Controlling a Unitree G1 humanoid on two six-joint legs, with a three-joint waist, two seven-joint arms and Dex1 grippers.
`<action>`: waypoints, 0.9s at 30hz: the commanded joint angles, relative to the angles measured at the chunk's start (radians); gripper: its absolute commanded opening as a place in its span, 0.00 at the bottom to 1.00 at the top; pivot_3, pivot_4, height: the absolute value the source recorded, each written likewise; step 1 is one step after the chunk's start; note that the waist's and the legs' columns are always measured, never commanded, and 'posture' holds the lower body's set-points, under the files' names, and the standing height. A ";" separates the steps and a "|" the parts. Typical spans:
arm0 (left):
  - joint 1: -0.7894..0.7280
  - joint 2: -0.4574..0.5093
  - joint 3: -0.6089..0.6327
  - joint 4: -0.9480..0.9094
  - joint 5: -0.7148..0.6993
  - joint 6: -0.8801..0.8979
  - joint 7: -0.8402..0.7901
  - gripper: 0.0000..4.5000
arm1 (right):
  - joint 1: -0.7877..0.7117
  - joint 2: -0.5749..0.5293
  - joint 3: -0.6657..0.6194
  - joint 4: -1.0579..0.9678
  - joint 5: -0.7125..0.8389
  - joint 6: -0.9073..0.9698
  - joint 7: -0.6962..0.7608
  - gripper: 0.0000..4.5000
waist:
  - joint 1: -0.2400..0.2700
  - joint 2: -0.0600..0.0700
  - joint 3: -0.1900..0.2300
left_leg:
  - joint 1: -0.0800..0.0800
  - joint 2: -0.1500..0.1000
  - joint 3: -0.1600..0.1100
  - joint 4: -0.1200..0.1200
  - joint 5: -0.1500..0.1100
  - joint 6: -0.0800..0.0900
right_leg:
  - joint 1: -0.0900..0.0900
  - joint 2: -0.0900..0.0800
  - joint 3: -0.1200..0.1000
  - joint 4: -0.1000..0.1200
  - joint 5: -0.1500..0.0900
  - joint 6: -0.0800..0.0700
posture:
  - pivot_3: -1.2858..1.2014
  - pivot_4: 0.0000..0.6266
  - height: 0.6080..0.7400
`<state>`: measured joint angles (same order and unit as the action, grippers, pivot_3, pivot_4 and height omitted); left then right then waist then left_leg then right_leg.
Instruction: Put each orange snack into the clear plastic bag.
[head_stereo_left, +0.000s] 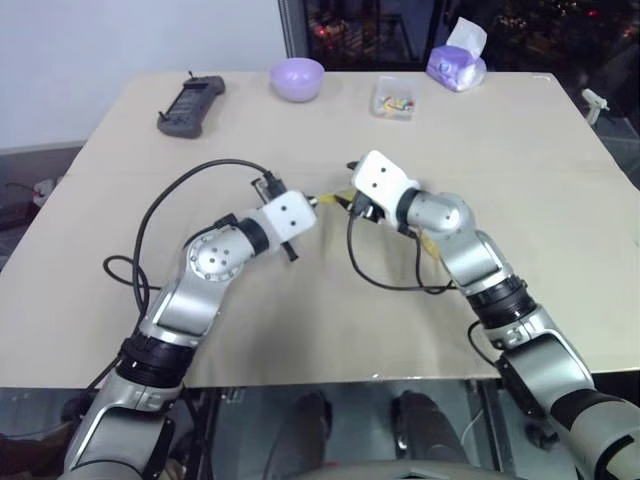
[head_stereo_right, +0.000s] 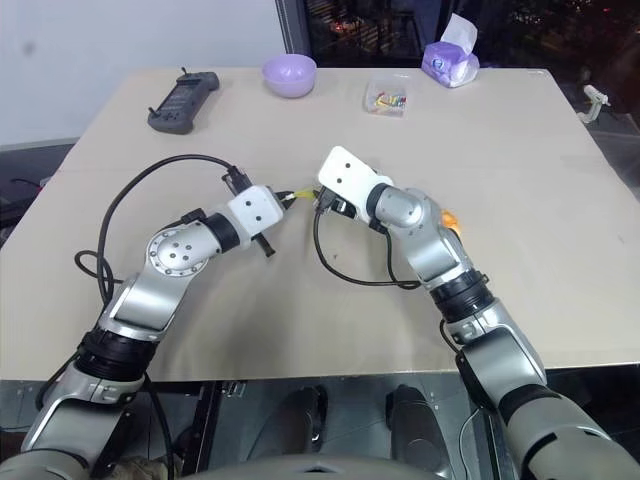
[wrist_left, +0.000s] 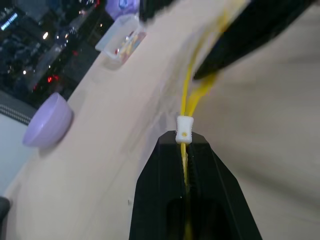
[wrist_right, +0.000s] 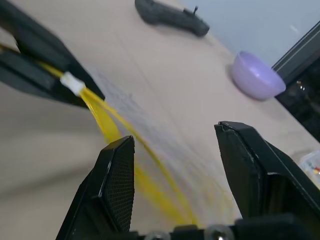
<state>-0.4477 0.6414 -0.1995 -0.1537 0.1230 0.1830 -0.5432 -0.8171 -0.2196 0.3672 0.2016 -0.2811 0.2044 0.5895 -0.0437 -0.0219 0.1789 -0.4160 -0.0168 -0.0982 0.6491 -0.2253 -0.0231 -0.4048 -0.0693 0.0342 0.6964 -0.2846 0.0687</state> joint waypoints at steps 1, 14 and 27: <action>0.007 0.002 0.018 -0.064 0.009 -0.055 -0.014 0.00 | -0.038 0.010 0.008 0.042 -0.034 -0.028 -0.044 0.63 | 0.000 0.000 0.000 | 0.000 0.000 0.000 0.000 0.000 0.000 | 0.000 0.000 0.000 0.000 0.000 0.000 | 0.52 0.24 0.83; 0.037 0.005 0.071 -0.040 0.010 -0.018 -0.026 0.00 | -0.005 -0.070 -0.054 0.135 -0.014 -0.149 -0.100 0.63 | -0.004 0.000 0.000 | 0.000 0.000 0.000 0.000 0.000 0.000 | 0.000 0.000 0.000 0.000 0.000 0.000 | 0.52 0.24 0.83; -0.008 -0.034 0.066 0.017 0.034 0.071 0.001 0.00 | 0.101 -0.104 -0.093 -0.135 0.046 -0.029 -0.018 0.63 | 0.002 0.000 0.000 | 0.000 0.000 0.000 0.000 0.000 0.000 | 0.000 0.000 0.000 0.000 0.000 0.000 | 0.52 0.24 0.83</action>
<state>-0.4370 0.6083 -0.1543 -0.1270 0.1450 0.2550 -0.5568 -0.7118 -0.3167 0.3113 0.1259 -0.2512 0.1638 0.5707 -0.0420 -0.0218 0.1789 -0.4161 -0.0166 -0.0983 0.6493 -0.2254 -0.0229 -0.4045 -0.0691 0.0339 0.6961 -0.2846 0.0687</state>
